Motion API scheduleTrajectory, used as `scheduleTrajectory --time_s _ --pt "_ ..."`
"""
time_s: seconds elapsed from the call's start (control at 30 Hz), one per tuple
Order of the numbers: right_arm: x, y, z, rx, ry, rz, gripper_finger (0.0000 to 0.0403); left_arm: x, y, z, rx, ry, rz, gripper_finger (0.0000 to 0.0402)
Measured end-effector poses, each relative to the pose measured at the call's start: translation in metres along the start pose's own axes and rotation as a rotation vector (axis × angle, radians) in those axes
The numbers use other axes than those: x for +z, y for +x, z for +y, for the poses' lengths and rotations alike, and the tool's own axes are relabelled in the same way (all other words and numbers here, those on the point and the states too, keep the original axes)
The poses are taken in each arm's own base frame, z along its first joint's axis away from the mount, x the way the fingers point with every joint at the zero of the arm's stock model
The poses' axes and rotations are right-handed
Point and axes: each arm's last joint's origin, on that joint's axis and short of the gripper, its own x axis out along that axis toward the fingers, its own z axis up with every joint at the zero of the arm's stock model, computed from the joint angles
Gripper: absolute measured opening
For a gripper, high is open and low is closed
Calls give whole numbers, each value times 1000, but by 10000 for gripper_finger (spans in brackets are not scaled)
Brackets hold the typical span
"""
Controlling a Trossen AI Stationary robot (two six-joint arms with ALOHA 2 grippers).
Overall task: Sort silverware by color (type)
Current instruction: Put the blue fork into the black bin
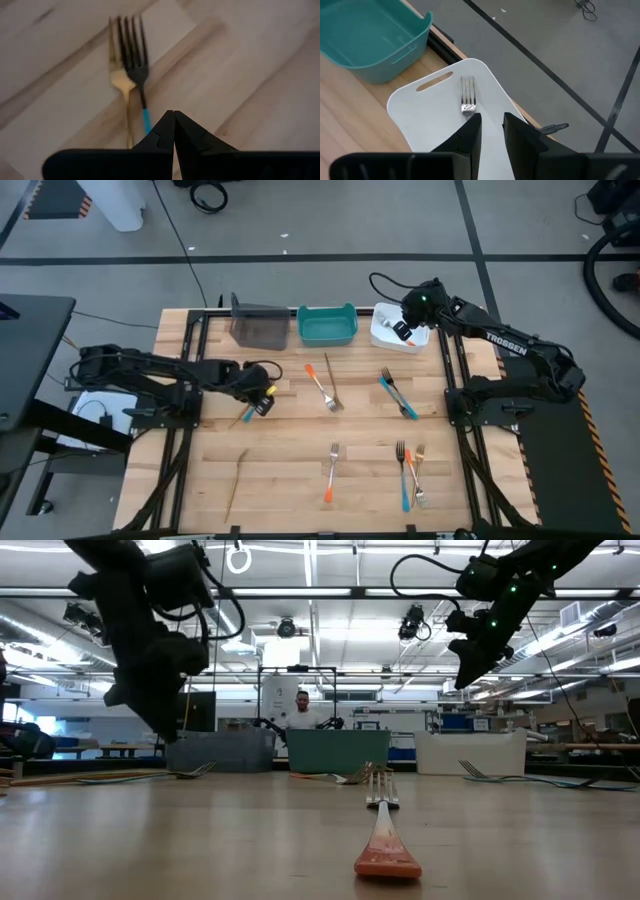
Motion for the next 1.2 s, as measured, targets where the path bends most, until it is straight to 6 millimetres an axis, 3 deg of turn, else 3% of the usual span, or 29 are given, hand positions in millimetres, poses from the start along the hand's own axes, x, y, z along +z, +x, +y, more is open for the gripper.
scheduleTrajectory --time_s 0.47,0.9,1.2 --pt "0 0 0 -1 1 1 89 8 11 11 -15 -145 83 67" --pt "-3 0 0 1 -5 27 89 6 38 14 90 -146 145 68" --pt "-3 0 0 2 -7 33 89 6 42 14 117 -184 140 59"
